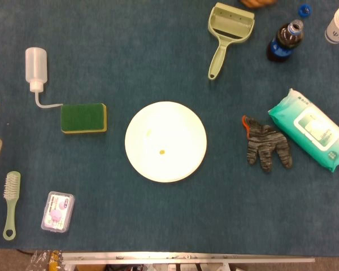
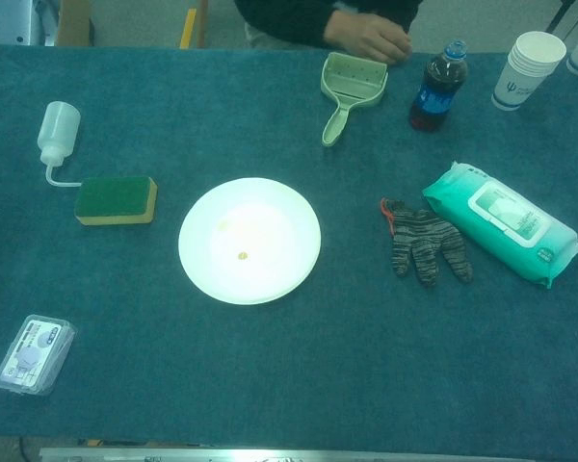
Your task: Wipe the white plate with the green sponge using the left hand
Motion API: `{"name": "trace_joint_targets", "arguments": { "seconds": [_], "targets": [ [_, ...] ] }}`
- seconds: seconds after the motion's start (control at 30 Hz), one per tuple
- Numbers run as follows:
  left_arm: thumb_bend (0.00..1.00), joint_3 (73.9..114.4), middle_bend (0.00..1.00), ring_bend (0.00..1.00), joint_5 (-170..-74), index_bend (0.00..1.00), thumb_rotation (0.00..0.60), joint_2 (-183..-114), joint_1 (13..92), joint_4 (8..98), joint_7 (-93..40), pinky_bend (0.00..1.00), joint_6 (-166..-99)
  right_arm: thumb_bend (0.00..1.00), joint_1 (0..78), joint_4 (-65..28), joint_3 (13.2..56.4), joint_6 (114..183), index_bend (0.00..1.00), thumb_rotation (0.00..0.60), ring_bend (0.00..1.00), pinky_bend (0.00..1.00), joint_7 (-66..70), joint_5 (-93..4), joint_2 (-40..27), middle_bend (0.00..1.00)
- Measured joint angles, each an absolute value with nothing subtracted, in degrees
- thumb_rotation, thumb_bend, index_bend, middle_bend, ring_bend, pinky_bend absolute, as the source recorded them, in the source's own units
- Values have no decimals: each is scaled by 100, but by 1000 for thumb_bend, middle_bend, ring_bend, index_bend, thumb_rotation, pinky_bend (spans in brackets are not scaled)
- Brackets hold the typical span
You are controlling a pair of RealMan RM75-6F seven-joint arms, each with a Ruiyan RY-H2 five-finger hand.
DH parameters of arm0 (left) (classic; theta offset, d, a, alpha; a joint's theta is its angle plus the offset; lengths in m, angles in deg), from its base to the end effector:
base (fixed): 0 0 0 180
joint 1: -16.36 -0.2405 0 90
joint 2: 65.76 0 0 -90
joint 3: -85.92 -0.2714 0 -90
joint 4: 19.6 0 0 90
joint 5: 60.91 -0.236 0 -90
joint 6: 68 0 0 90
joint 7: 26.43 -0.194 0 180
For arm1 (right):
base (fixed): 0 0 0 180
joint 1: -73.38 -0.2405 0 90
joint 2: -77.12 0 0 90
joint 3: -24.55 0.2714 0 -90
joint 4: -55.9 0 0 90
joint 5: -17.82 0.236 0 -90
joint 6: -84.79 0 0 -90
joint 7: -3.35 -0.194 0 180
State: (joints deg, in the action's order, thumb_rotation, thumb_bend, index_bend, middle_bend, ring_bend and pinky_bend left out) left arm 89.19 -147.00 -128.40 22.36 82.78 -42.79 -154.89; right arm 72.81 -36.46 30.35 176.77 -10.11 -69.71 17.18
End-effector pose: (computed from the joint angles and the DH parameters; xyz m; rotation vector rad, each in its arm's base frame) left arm -0.2889 0.2384 0.1406 -1.4295 -0.7593 -0.8445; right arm -0.3363 -0.2193 0.1953 1.2263 -0.9161 1.1059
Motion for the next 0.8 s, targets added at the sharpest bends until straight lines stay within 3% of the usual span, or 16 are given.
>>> {"name": "trace_joint_targets", "arguments": {
  "seconds": [0.43,0.8],
  "targets": [
    [237,8911,196,41,-14791,279,600,-12786,2340,8323,-4283,139,-15344,184,7295,-3639,3035,17703,340,600,265,313,-1036,-6986,1732,400],
    [237,8982,194,41,-14916,282,600,-12680,2757,8430,-4303,139,-14811,184,7258,-3608,3042,17645,340,600,265,313,-1043,-6981,1713,400]
  ]
}}
